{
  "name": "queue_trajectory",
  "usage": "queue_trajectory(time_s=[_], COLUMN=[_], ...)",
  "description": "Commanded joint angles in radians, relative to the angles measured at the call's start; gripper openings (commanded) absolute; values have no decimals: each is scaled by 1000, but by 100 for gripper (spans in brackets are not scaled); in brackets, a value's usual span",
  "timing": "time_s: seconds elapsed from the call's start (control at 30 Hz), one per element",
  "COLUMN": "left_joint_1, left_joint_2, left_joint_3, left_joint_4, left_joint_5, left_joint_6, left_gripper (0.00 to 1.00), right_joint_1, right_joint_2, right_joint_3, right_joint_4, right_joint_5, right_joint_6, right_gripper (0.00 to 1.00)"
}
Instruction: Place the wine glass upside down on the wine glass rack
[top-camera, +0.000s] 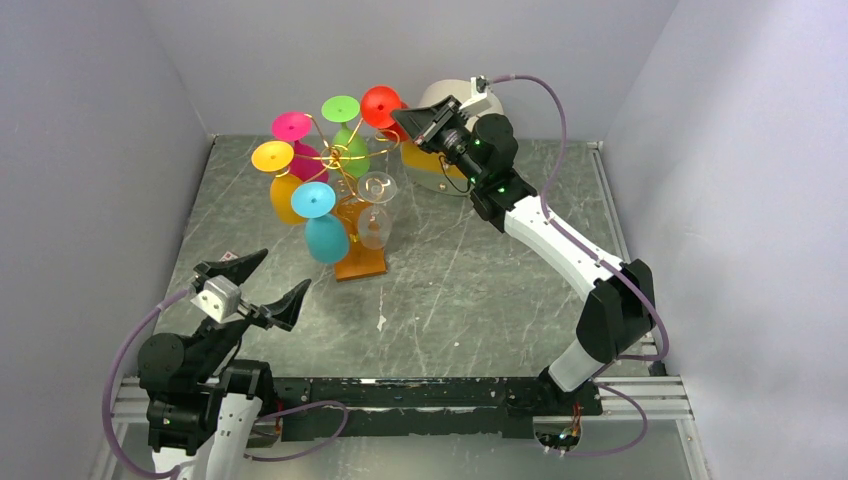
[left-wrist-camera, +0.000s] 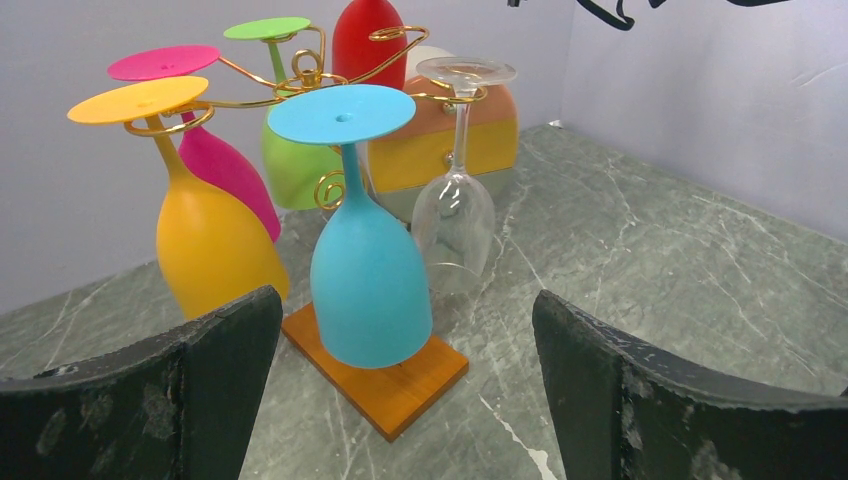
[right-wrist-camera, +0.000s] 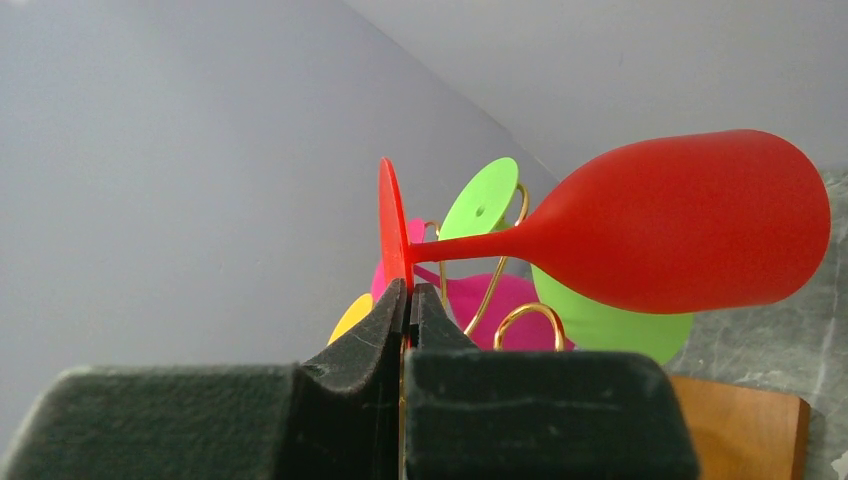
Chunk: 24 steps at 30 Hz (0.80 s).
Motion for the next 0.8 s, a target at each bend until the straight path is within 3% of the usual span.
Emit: queue_trajectory(time_s=[0.0, 0.77], left_joint_1=[-3, -2], left_joint_2=[0, -3], left_joint_3=[-2, -4], left_joint_4=[-4, -5], left_joint_5=[-9, -7], left_joint_6=[6, 8], left_gripper=[99, 99], right_joint_1=[-6, -5], right_joint_2=[-12, 10], right_joint_3=[-7, -8], right_joint_4=[30, -4], right_joint_5=[-23, -84], right_joint_6=[17, 29], right_gripper=[0, 0])
